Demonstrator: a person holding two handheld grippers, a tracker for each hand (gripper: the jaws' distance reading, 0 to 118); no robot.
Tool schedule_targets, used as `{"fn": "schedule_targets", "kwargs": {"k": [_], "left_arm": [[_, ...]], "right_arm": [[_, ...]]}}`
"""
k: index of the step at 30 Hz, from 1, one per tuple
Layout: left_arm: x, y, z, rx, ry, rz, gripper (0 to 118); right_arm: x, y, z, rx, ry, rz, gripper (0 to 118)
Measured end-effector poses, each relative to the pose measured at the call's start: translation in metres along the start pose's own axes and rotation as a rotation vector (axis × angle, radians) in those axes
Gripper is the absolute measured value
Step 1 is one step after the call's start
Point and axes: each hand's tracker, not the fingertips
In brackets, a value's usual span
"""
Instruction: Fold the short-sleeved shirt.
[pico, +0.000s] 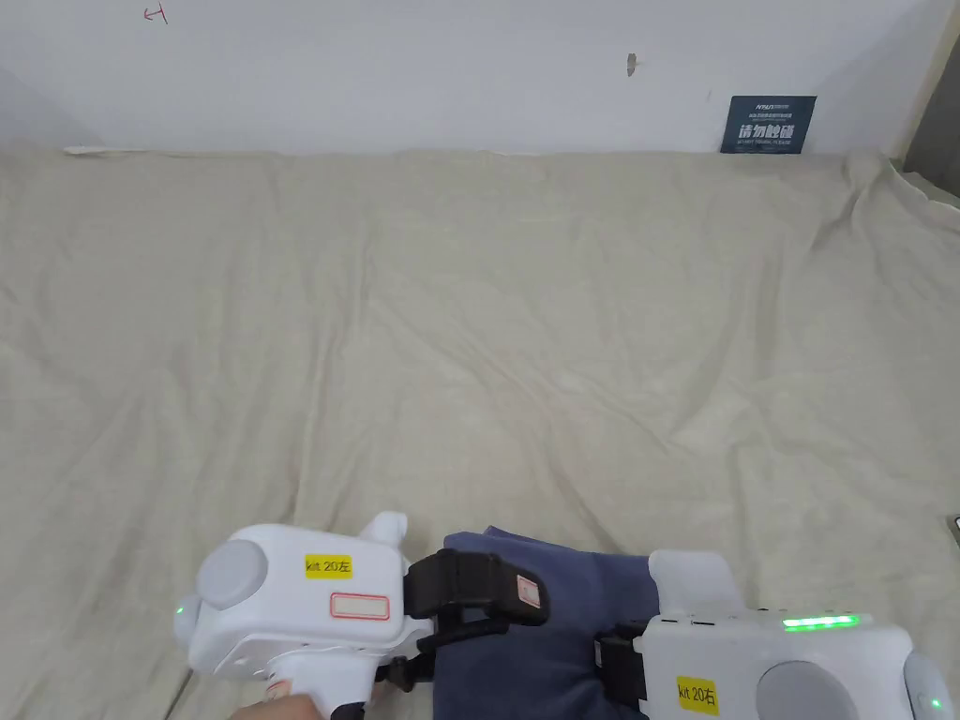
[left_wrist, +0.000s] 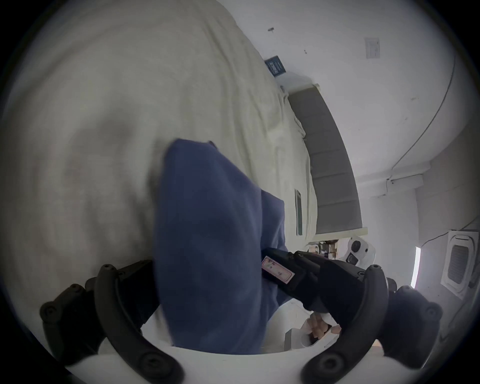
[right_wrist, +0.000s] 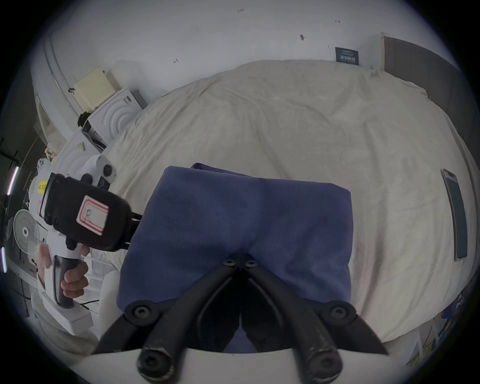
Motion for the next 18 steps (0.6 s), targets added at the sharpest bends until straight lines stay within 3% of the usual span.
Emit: {"fn": "schedule_targets", "kwargs": {"k": [3, 5, 6, 8, 9, 10, 11, 18], "left_arm": [[0.006, 0.007, -0.010, -0.059, 0.056, -0.054, 116], [0.013, 0.005, -0.013, -0.075, 0.071, -0.106, 110], [0.016, 0.005, -0.013, -0.072, 0.122, -0.139, 101], [0.017, 0.004, -0.006, -0.042, 0.241, -0.156, 46], [0.005, 0.007, 0.000, -0.022, 0.300, -0.166, 38], [-0.007, 0.007, 0.001, -0.039, 0.147, -0.062, 38], [-0.014, 0.006, 0.004, -0.026, 0.083, -0.026, 35], [-0.008, 0.007, 0.013, -0.026, 0.097, -0.055, 32]], "right_arm": [[0.001, 0.000, 0.000, -0.002, 0.006, -0.013, 0], [0.001, 0.001, 0.001, -0.004, 0.008, -0.020, 0], [0.001, 0.002, 0.003, -0.005, 0.008, -0.025, 0], [0.001, 0.004, 0.007, -0.002, 0.009, -0.034, 0], [0.001, 0.004, 0.009, 0.006, 0.015, -0.034, 0], [-0.001, 0.006, 0.011, 0.012, 0.024, -0.041, 0], [-0.003, 0.008, 0.013, 0.013, 0.023, -0.042, 0], [-0.019, 0.023, 0.029, 0.072, 0.013, 0.000, 0]]}}
